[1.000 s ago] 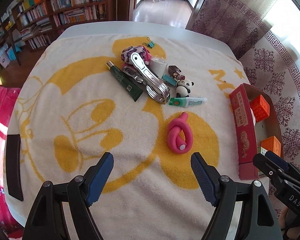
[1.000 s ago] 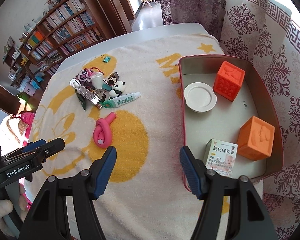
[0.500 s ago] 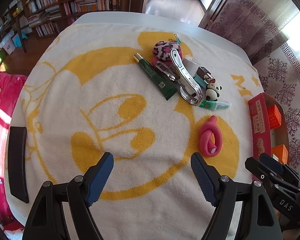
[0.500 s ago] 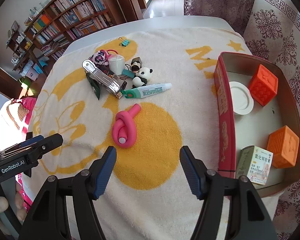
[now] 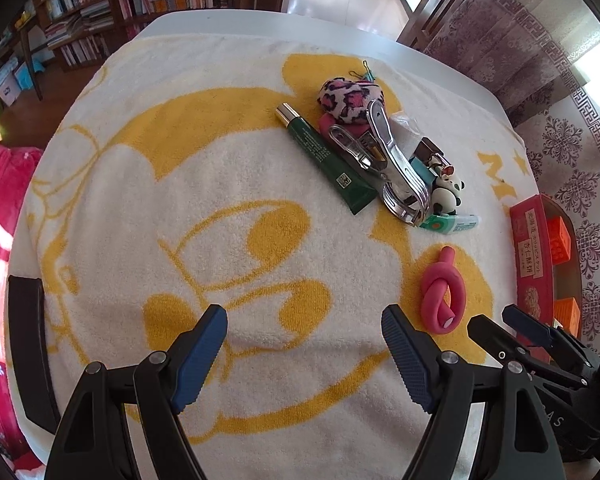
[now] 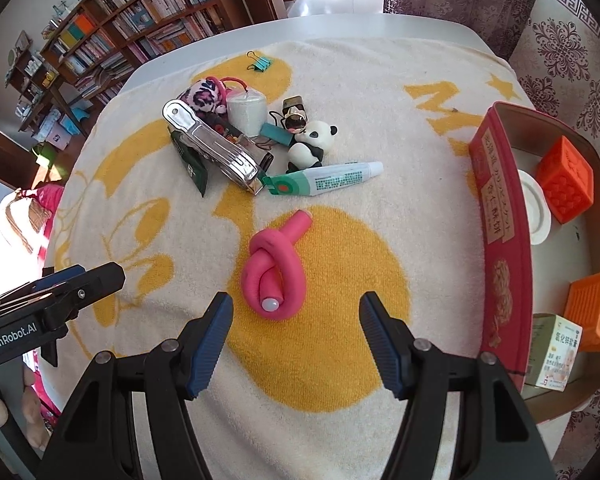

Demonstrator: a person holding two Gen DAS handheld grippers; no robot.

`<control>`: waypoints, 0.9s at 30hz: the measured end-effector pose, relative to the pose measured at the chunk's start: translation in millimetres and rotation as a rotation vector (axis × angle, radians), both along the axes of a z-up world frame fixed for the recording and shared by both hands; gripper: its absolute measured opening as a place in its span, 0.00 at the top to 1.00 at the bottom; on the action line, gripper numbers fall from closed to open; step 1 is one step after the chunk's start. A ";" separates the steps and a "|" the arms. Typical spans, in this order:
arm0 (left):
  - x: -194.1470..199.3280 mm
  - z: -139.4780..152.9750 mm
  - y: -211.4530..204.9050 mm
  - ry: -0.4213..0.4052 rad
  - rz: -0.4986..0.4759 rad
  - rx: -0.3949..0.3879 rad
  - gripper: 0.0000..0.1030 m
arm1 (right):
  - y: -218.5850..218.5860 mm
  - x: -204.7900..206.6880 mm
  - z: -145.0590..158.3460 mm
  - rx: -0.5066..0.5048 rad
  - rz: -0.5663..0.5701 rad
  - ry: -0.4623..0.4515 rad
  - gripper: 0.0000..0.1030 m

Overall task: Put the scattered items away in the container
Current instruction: 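Move both grippers back over the remaining items on the towel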

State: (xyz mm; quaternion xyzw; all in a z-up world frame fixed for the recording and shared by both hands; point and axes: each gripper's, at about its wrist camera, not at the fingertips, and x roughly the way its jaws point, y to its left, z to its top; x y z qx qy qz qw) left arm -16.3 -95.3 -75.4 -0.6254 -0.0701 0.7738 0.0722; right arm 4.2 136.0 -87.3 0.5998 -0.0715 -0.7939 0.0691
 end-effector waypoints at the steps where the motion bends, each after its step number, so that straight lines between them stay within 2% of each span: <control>1: -3.2 -0.9 0.4 -0.002 -0.005 0.002 0.21 | -0.8 -1.9 -1.4 0.001 -0.003 -0.003 0.32; 10: -44.9 -3.7 6.4 -0.010 -0.047 0.036 0.21 | 0.4 -9.5 -15.7 -0.003 -0.049 -0.047 0.32; 19: -114.9 14.0 12.8 0.059 -0.044 0.067 0.21 | 10.3 -11.1 -15.6 -0.017 -0.107 -0.059 0.32; 27: -172.2 -5.4 25.7 0.028 -0.022 0.110 0.21 | 17.2 -7.6 -19.4 -0.024 -0.147 -0.077 0.32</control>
